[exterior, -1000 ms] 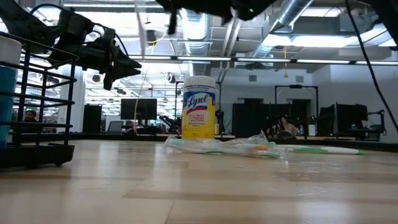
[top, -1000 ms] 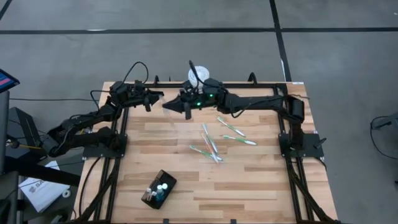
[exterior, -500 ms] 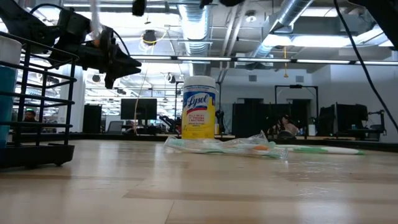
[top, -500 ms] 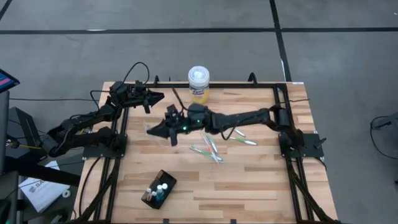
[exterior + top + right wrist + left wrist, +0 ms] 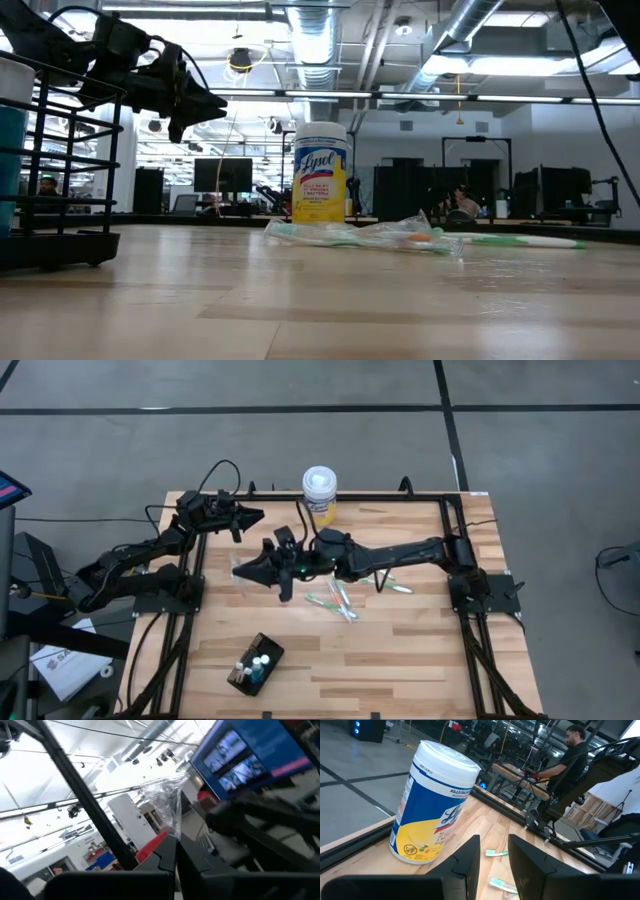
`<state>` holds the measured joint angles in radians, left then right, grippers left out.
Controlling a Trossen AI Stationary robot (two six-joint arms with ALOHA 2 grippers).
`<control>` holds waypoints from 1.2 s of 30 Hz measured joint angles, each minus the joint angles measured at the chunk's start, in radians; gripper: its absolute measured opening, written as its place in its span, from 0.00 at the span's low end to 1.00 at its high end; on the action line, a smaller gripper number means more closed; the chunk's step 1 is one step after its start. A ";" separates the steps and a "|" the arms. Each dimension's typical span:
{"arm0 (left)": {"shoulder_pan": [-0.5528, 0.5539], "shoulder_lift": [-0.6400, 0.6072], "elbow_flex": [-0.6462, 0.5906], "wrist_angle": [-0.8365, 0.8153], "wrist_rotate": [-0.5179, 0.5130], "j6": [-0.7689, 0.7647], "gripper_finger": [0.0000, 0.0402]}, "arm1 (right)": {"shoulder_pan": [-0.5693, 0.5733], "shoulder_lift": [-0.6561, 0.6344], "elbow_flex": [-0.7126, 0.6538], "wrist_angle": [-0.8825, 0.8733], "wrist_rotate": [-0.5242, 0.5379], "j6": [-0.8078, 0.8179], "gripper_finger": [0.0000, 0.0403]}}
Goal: Pick & Place toothbrushing station
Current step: Put the orange toothbrush into the black wire organizer bin
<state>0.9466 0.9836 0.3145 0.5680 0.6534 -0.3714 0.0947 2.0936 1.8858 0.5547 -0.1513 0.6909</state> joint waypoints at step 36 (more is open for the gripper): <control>0.000 0.000 0.000 -0.011 0.006 0.027 0.24 | 0.040 0.170 0.054 -0.107 0.000 0.016 0.00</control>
<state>0.9463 0.9836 0.3145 0.5573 0.6598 -0.3439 0.1346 2.2639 1.9403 0.4480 -0.1511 0.7067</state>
